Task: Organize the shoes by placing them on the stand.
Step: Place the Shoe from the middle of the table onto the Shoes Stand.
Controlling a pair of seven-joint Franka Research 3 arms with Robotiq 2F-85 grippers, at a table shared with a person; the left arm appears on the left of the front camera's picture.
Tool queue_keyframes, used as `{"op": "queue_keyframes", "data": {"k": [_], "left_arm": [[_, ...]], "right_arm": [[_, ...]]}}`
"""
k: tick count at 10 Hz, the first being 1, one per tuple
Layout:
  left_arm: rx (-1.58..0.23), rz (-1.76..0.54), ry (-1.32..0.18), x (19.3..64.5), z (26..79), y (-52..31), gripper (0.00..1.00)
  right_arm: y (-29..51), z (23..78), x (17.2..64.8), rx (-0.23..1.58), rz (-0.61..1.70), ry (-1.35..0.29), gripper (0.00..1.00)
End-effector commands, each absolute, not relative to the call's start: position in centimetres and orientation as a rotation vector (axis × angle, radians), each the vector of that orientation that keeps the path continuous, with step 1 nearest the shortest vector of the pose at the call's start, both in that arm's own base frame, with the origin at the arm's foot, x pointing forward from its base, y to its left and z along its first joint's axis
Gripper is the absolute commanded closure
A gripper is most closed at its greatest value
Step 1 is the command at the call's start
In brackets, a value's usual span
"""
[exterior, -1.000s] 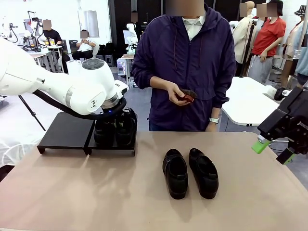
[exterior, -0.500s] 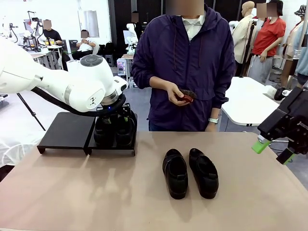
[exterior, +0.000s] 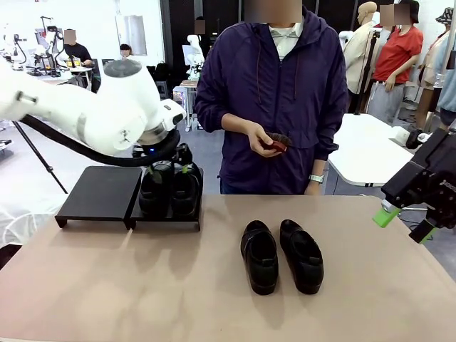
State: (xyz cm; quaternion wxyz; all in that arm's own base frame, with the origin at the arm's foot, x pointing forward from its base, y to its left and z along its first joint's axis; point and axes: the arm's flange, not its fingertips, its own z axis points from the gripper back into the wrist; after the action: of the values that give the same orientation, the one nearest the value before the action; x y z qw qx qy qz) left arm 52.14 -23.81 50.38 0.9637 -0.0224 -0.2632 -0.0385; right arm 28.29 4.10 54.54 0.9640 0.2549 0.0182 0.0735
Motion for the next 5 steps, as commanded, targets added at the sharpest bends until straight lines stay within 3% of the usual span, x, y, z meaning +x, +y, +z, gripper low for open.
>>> {"op": "queue_keyframes", "data": {"k": [1, 3, 5], "left_arm": [[0.017, -0.212, -0.370, 47.4, 54.2, -19.0, 0.00], [-0.076, -0.202, -0.260, 42.7, 57.4, -12.8, 0.00], [-0.288, -0.177, -0.185, 37.9, 58.3, -7.8, 0.00]], "right_arm": [[4.0, 55.1, 28.4, 0.519, 0.145, 0.042, 0.00], [4.0, 55.1, 28.4, 0.519, 0.145, 0.042, 0.00], [4.0, 55.1, 28.4, 0.519, 0.145, 0.042, 0.00]]}}
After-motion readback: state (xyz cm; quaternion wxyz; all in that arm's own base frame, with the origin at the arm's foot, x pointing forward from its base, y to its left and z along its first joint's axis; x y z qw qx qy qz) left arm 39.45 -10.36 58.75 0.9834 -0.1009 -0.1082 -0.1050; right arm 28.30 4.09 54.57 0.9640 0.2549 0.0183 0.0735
